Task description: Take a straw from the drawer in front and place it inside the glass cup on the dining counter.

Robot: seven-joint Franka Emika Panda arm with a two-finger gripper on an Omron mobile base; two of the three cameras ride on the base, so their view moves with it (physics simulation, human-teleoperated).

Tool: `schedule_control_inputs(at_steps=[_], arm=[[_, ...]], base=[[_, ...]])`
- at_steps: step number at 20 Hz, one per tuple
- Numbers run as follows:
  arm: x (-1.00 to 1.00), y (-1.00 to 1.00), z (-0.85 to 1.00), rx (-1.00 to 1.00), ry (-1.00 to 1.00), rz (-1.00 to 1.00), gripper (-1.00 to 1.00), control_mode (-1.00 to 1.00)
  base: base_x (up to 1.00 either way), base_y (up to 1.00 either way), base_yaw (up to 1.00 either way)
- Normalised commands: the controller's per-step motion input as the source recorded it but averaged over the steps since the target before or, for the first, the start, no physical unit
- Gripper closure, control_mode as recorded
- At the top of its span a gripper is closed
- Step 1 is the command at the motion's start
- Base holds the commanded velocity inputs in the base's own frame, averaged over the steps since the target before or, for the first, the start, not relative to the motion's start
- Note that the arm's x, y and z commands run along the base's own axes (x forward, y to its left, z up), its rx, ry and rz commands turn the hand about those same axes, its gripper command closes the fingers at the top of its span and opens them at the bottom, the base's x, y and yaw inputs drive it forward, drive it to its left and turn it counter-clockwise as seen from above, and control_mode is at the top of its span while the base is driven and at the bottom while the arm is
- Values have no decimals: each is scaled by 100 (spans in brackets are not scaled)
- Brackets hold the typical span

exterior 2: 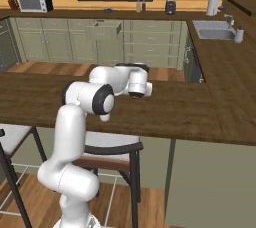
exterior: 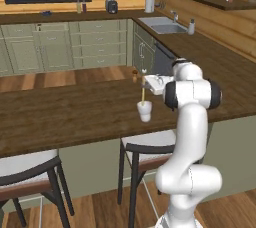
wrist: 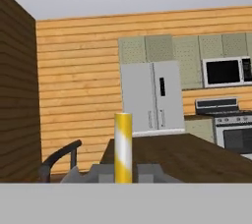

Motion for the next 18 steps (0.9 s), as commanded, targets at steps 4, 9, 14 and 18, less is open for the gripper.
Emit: schedule_control_inputs(at_steps=[4, 9, 14, 18], arm=[[38, 0, -16, 0, 1, -5, 100, -100], [1, 0, -25, -2, 5, -5, 100, -100], [-39, 0, -25, 0, 2, -3, 100, -100], [-37, 0, -17, -1, 0, -5, 100, -100]], base=[[0, 0, 0], [0, 0, 0], [0, 0, 0], [0, 0, 0]])
